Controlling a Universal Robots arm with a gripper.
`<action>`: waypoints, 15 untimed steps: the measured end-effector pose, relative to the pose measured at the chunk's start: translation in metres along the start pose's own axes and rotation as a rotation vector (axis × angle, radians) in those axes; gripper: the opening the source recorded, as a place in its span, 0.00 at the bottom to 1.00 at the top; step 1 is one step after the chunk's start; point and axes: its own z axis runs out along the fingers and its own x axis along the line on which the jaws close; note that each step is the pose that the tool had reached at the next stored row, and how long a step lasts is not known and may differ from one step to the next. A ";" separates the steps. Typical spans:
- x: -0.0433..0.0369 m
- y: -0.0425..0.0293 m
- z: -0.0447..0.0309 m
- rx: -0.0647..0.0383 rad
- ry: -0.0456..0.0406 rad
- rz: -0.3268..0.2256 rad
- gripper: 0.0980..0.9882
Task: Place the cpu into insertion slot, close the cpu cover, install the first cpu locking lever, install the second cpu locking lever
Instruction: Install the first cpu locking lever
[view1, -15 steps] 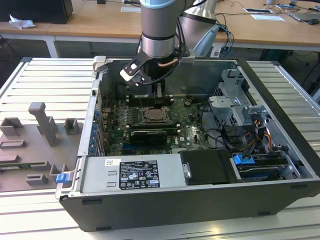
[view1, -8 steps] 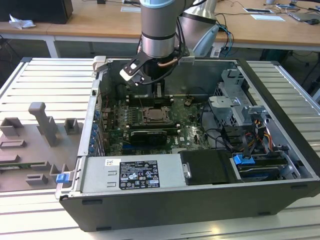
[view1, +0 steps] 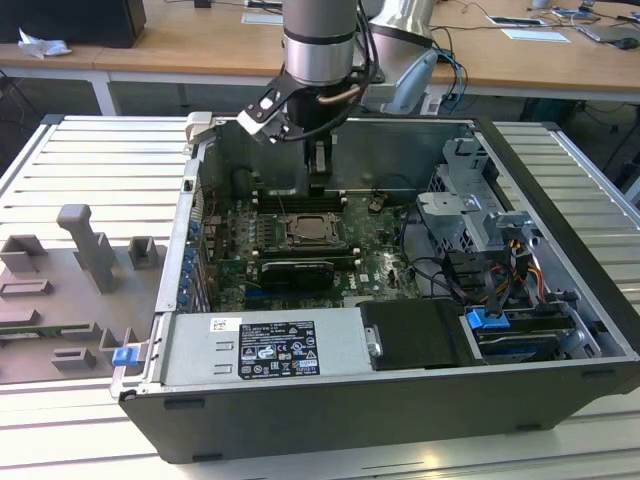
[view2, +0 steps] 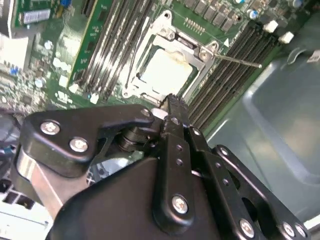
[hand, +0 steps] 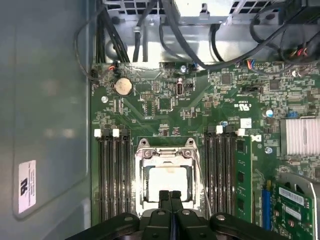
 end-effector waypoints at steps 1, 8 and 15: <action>0.0000 -0.0001 0.0004 0.001 0.0024 -0.050 0.01; -0.0001 -0.0001 0.0010 0.002 0.0084 -0.170 0.01; -0.0001 -0.0001 0.0011 0.004 0.0212 -0.423 0.01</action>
